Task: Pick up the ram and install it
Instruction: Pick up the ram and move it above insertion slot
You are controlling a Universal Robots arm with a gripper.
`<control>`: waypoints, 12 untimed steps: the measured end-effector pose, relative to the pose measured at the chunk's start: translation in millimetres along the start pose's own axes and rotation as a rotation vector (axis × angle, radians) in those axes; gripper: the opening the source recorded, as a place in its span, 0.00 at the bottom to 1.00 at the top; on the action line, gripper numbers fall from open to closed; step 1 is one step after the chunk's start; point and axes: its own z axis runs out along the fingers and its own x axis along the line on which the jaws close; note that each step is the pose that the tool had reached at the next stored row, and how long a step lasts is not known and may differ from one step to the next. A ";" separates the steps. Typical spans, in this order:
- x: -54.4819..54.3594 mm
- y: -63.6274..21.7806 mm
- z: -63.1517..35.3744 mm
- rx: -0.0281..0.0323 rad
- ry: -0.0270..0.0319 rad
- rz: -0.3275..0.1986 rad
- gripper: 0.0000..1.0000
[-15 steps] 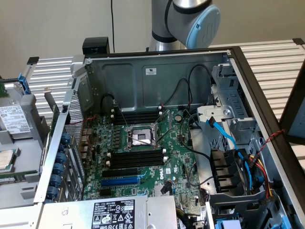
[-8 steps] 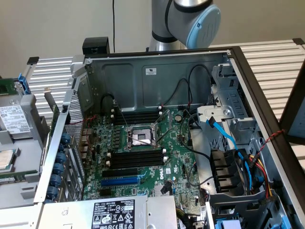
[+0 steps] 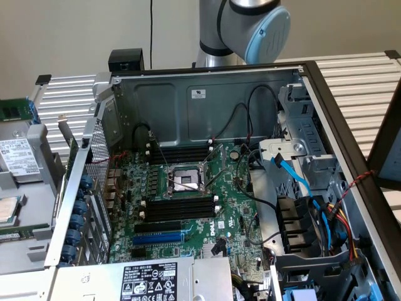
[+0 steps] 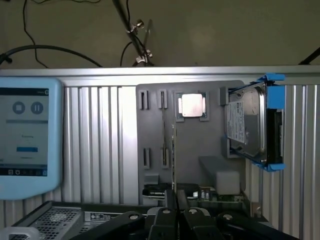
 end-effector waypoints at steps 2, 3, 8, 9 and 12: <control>-1.9 -2.5 -0.7 -0.0001 0.0001 0.000 0.12; -3.0 -3.7 -1.0 0.0000 0.0000 0.000 0.12; -6.5 -10.4 -3.3 0.0002 -0.0002 0.000 0.12; -6.9 -12.0 -3.6 0.0002 -0.0004 0.000 0.12; -7.3 -17.3 -3.7 0.0003 -0.0044 0.000 0.12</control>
